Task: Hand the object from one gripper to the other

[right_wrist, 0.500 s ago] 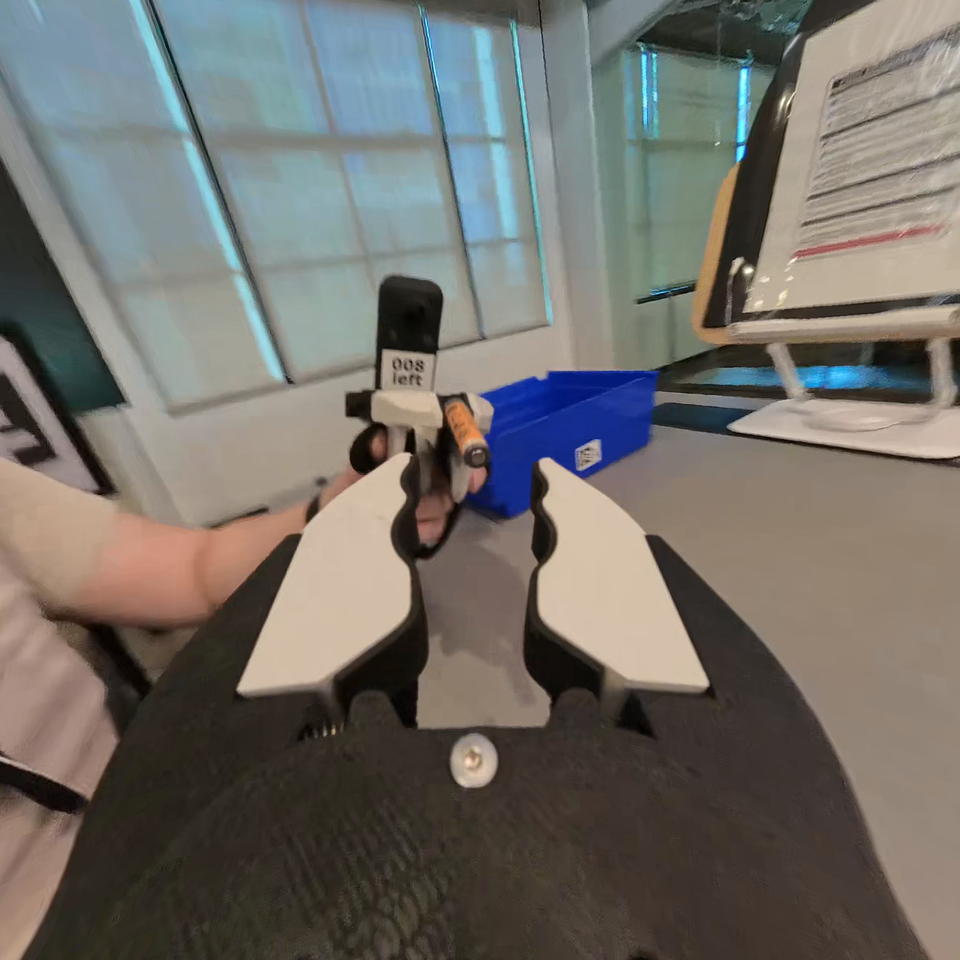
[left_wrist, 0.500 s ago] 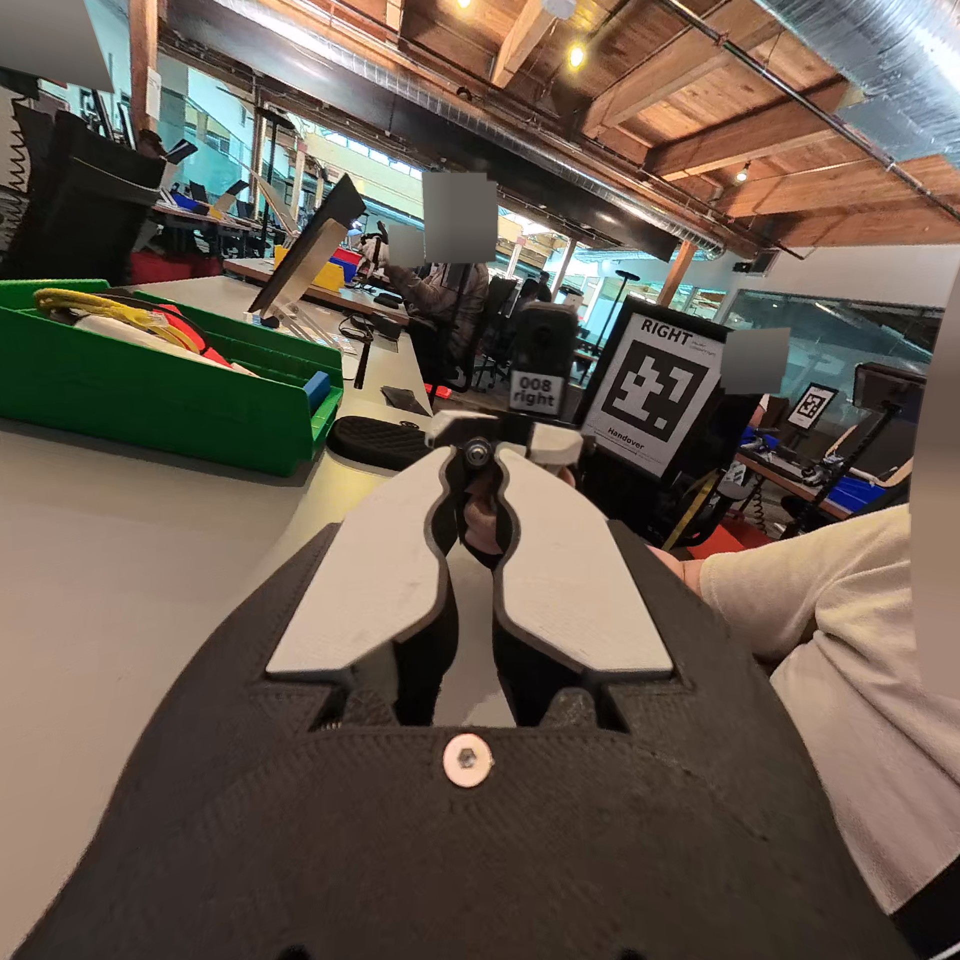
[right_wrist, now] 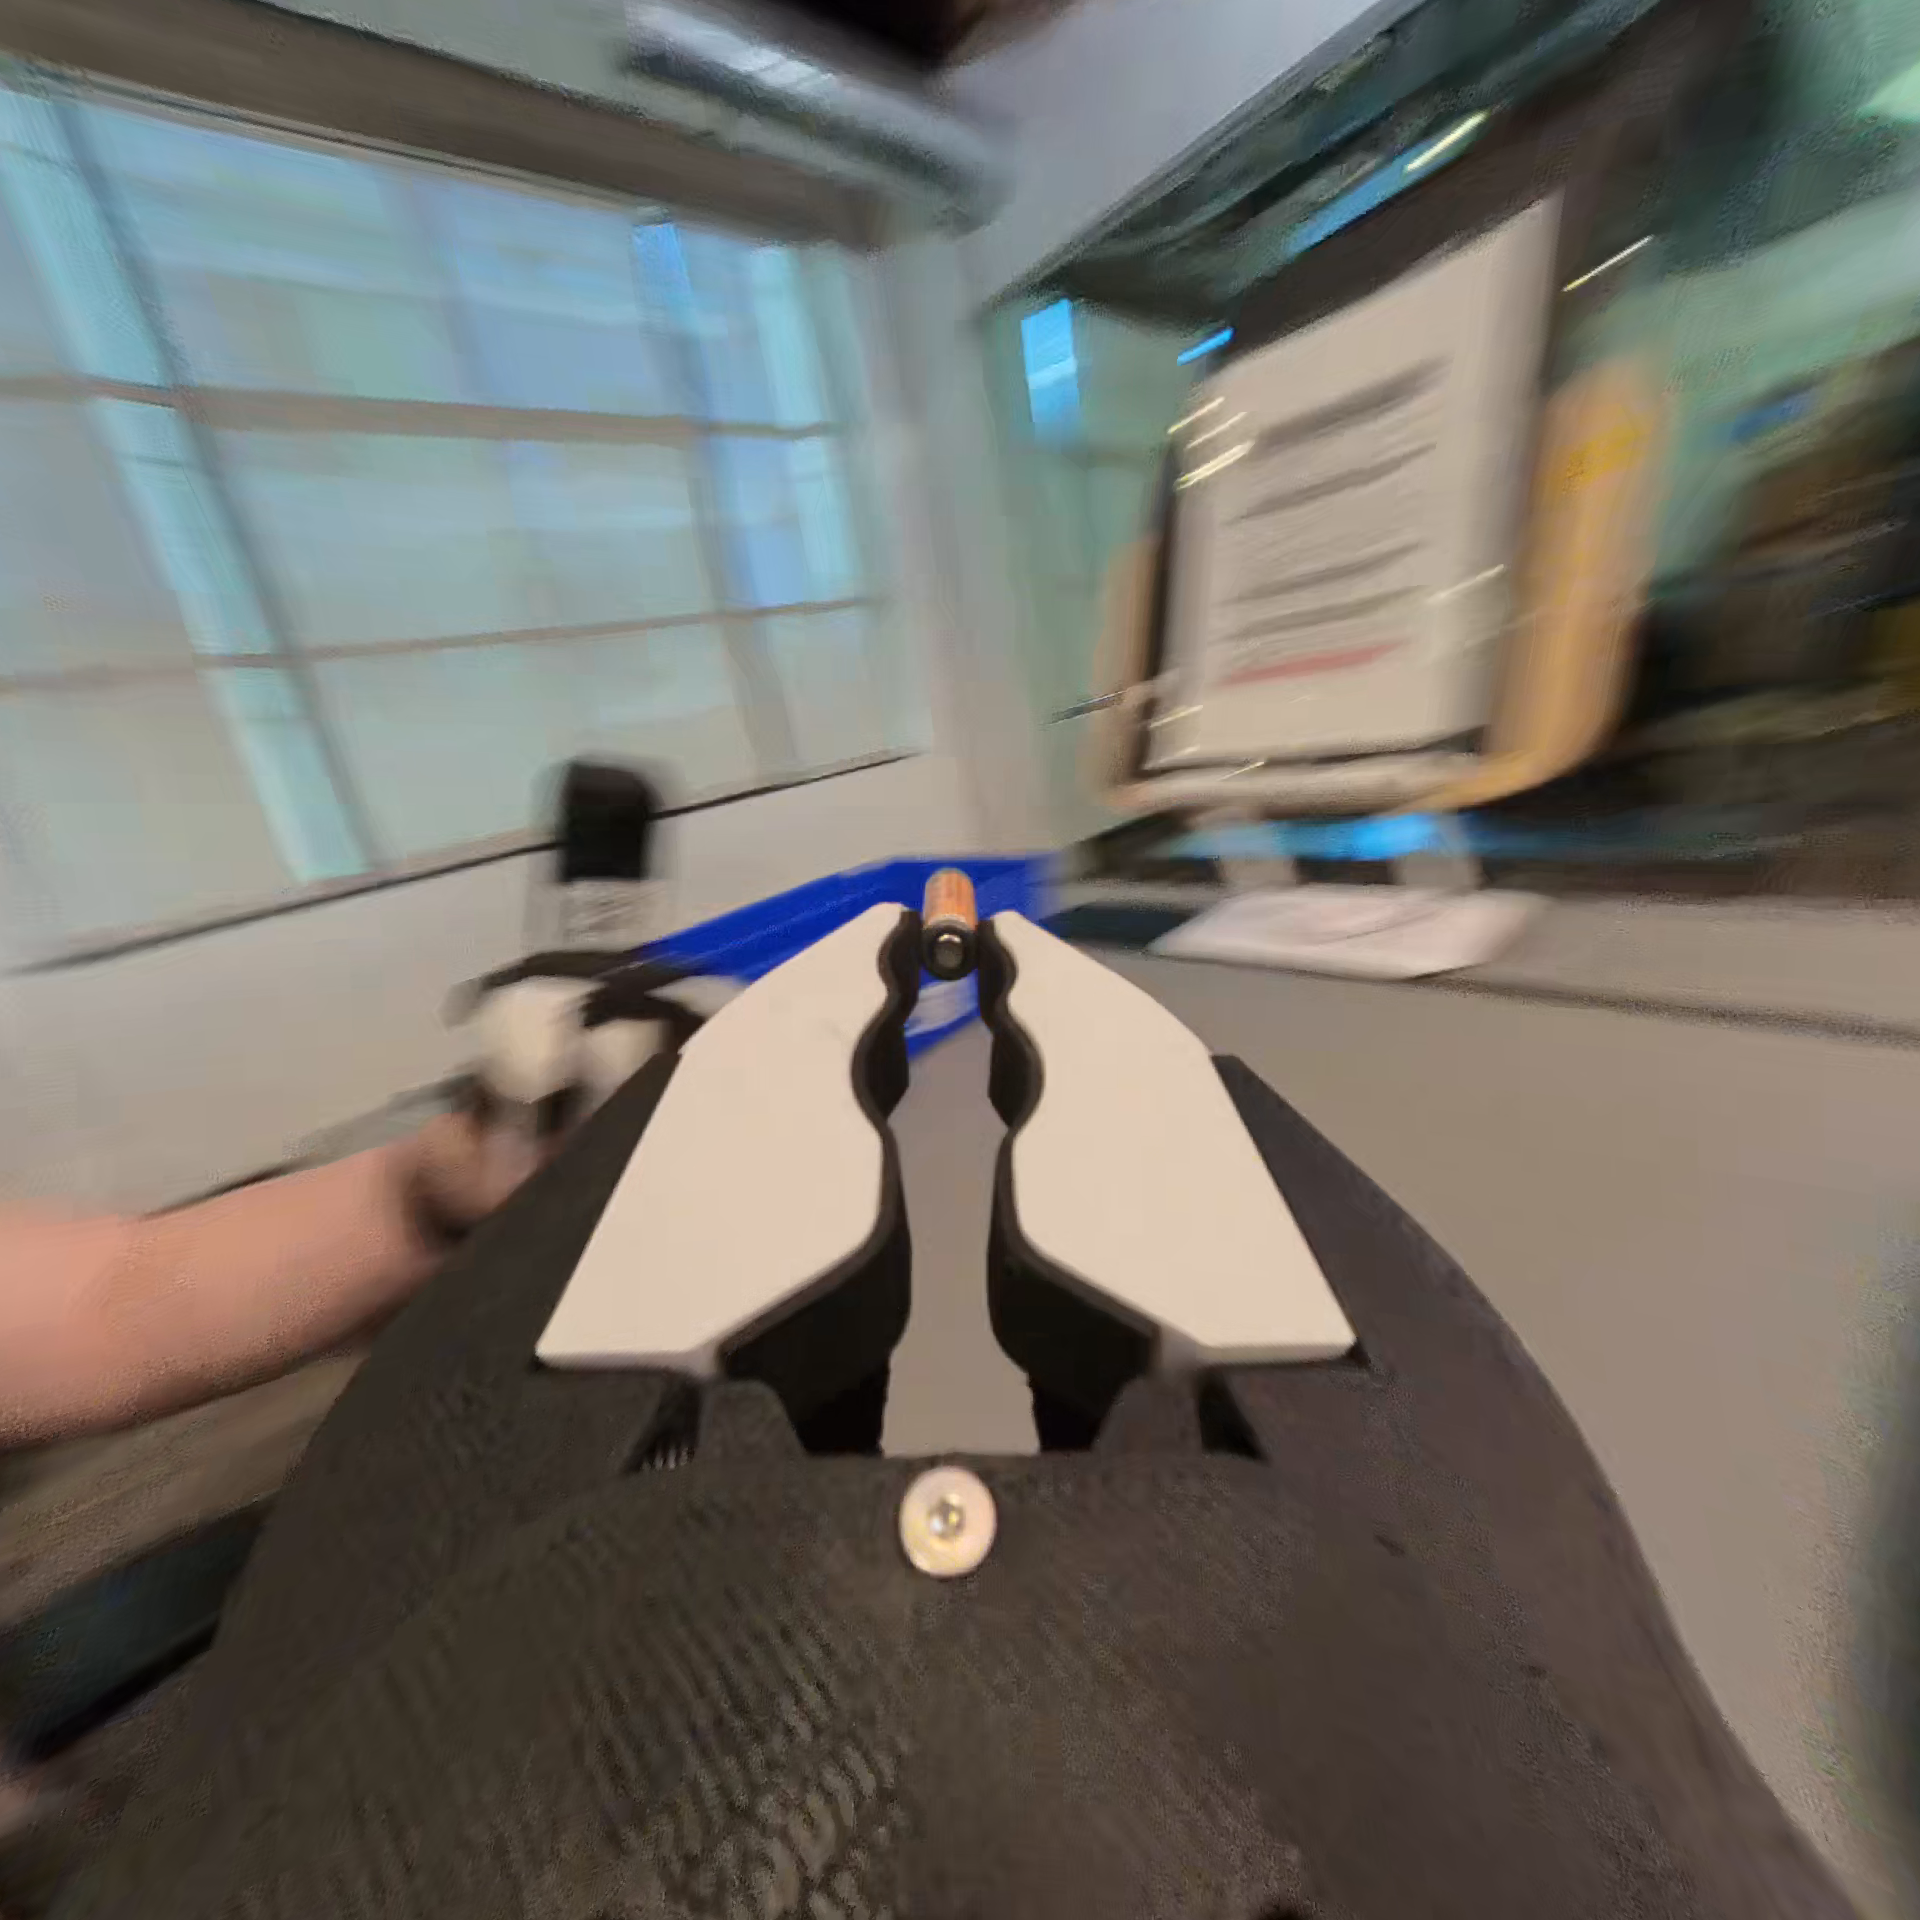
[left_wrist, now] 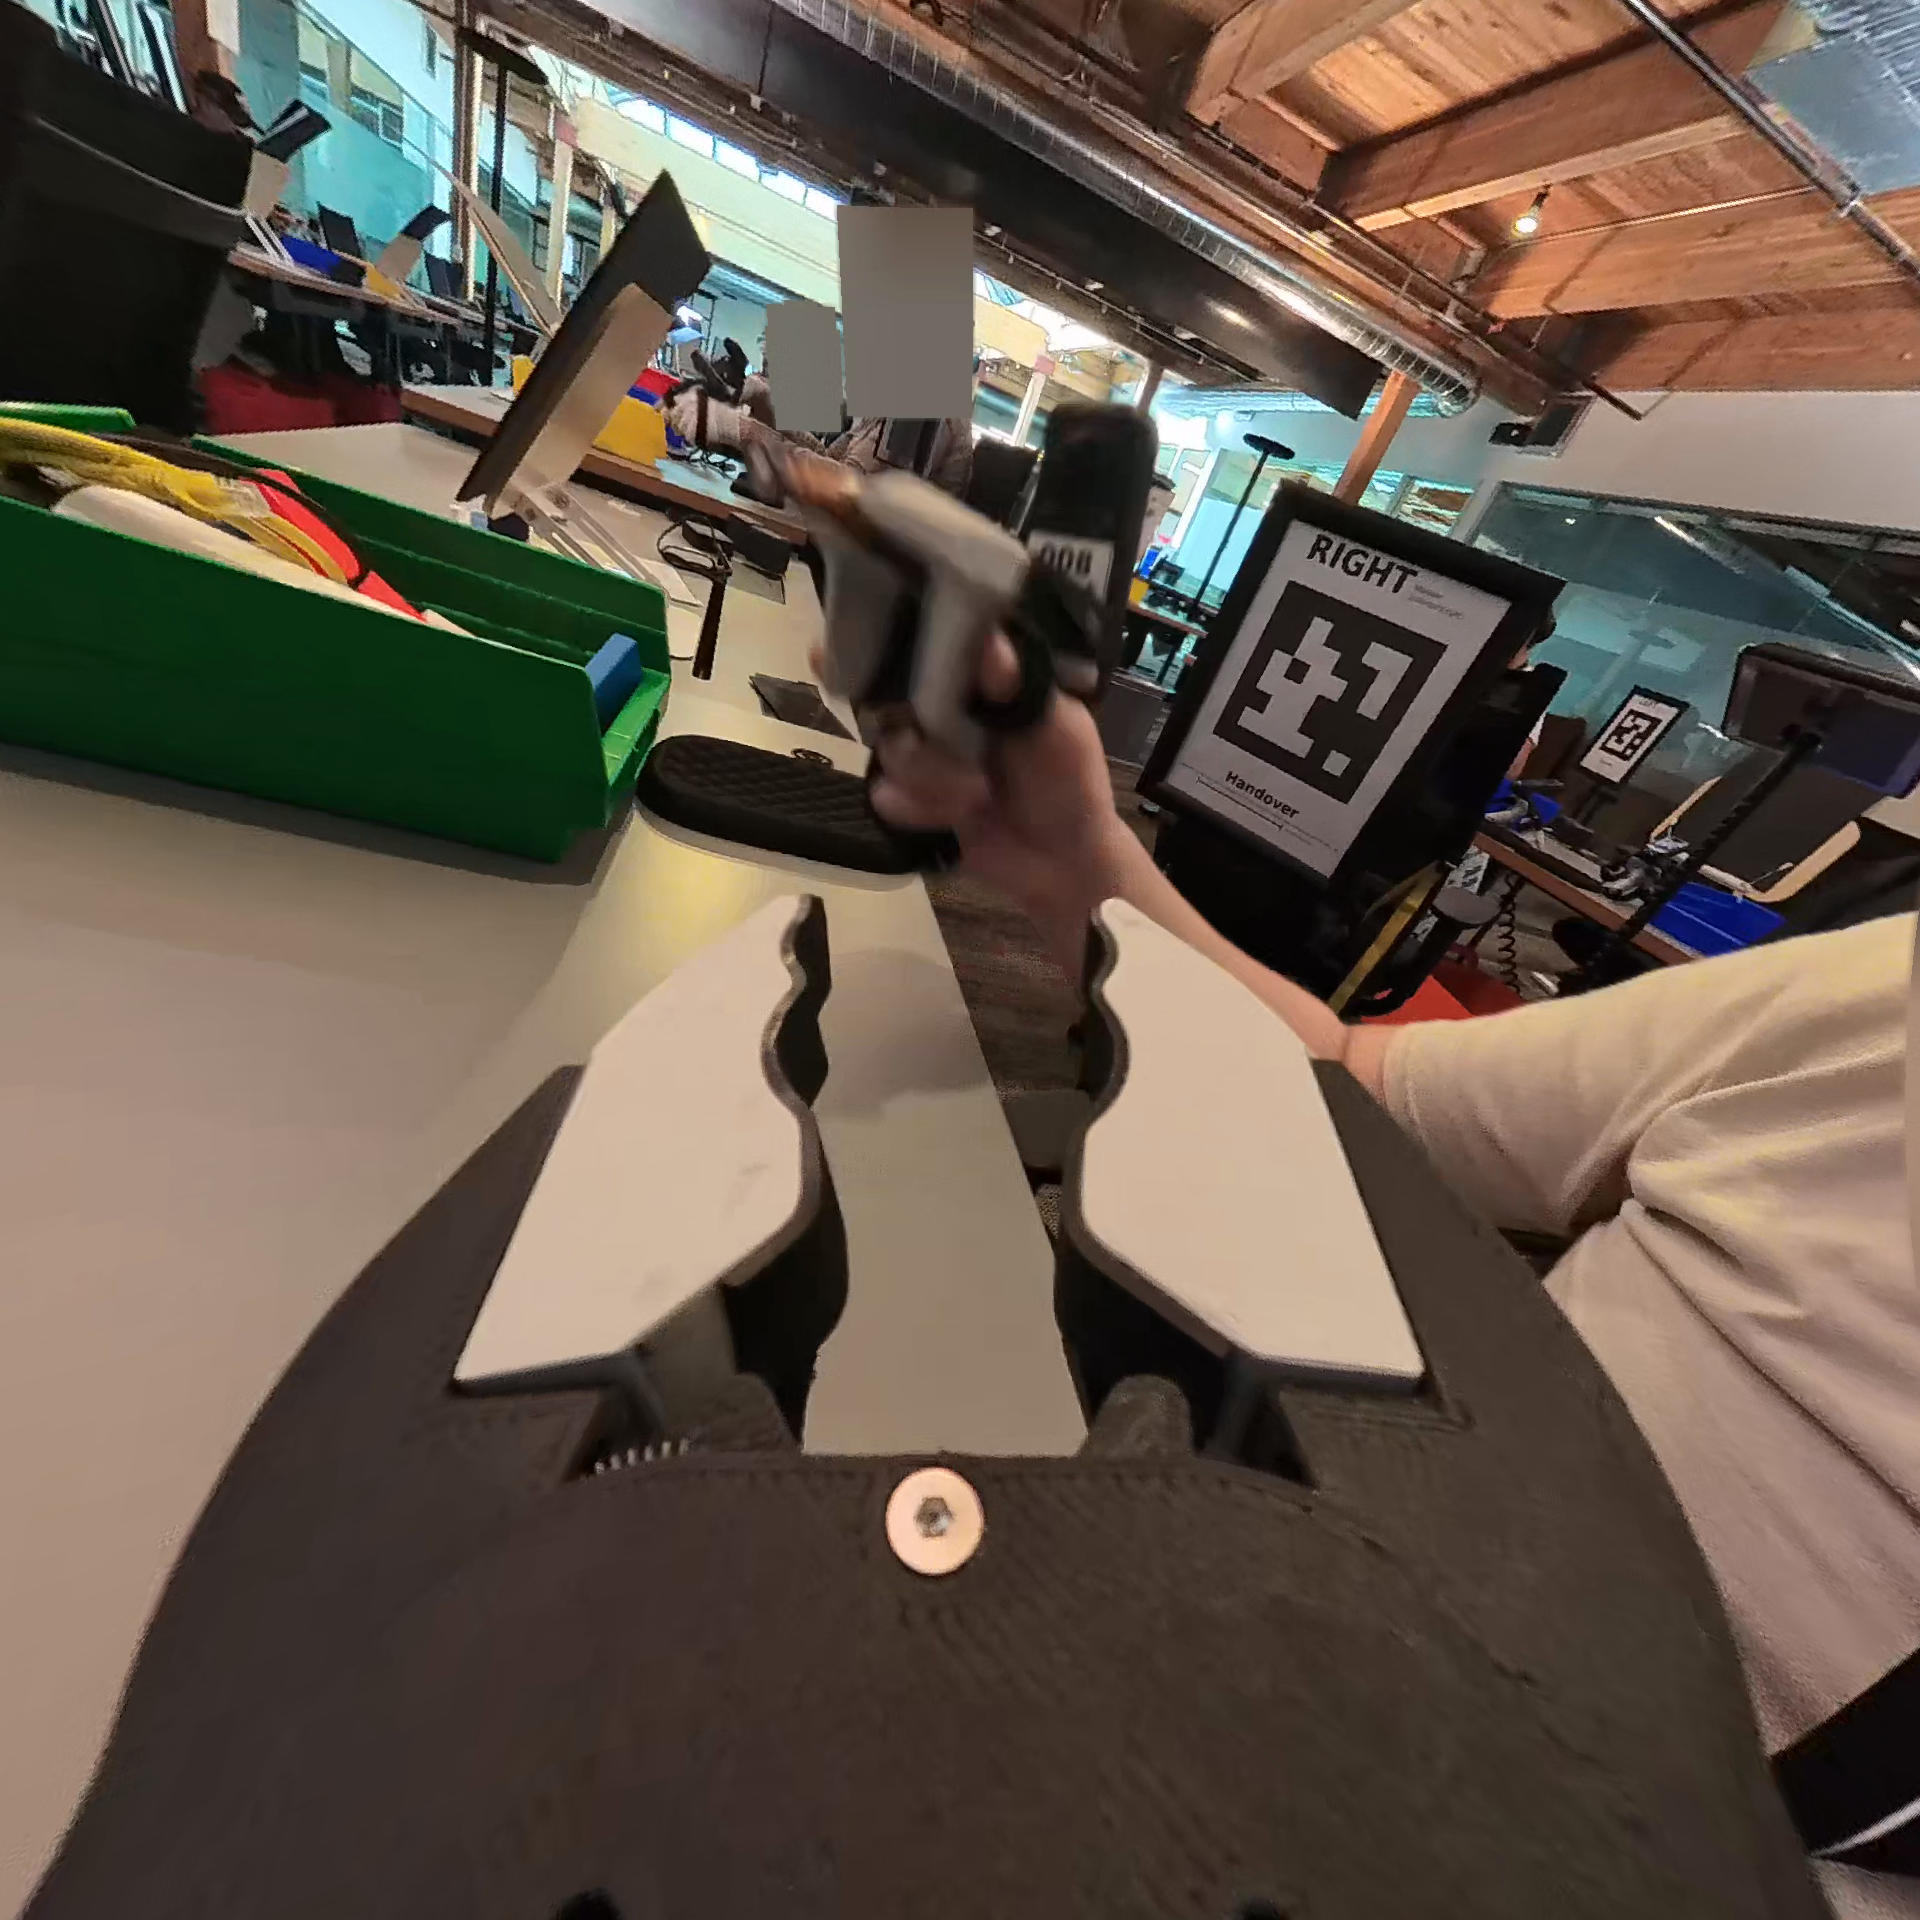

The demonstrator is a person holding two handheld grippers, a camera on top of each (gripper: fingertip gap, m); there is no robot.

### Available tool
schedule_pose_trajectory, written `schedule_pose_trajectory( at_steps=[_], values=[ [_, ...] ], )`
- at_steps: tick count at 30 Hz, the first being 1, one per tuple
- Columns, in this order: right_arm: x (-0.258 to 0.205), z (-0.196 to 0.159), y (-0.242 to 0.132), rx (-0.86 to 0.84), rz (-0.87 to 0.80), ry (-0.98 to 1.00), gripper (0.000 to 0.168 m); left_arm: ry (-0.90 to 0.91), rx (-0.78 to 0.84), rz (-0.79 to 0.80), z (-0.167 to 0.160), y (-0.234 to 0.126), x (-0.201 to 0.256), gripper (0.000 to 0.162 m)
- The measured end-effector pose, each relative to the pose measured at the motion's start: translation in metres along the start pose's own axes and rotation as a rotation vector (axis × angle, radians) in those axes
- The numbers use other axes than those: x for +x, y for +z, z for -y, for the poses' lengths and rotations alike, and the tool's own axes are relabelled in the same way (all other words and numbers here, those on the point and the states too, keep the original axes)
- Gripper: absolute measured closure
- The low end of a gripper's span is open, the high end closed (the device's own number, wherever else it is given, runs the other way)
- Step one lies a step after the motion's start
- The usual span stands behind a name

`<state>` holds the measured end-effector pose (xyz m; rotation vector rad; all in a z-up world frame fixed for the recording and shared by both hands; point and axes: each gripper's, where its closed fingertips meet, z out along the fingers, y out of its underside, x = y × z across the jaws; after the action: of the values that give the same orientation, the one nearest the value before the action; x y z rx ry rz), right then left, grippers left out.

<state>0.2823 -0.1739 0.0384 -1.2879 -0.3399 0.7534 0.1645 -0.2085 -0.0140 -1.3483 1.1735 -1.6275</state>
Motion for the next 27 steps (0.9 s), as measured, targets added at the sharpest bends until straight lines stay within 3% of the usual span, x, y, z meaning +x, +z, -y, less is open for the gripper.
schedule_pose_trajectory(
  at_steps=[2,4,7,12,17,20,23,27],
  values=[
    [0.081,0.052,-0.034,0.053,-0.342,-0.200,0.158,-0.021,-0.001,0.010,-0.002,0.000,-0.004,0.122],
    [0.161,0.078,-0.067,-0.014,-0.605,-0.293,0.157,-0.043,-0.009,0.013,-0.005,0.002,-0.006,0.123],
    [0.256,0.049,-0.095,-0.283,-0.814,-0.201,0.157,-0.025,-0.047,0.002,-0.013,0.006,-0.004,0.124],
    [0.313,-0.016,-0.105,-0.590,-0.920,-0.053,0.157,0.034,-0.125,0.025,-0.028,0.008,-0.009,0.129],
    [0.331,-0.059,-0.123,-0.825,-0.992,0.007,0.156,0.015,-0.150,0.022,-0.034,0.007,-0.014,0.131],
    [0.314,-0.057,-0.125,-0.847,-0.952,0.014,0.128,0.016,-0.137,0.046,-0.030,0.004,-0.019,0.128],
    [0.282,-0.026,-0.122,-0.698,-0.948,-0.154,0.108,0.015,-0.095,0.068,-0.021,0.000,-0.022,0.124],
    [0.190,0.008,-0.100,-0.263,-0.795,-0.425,0.107,0.058,-0.027,0.116,-0.007,-0.006,-0.027,0.123]
  ],
)
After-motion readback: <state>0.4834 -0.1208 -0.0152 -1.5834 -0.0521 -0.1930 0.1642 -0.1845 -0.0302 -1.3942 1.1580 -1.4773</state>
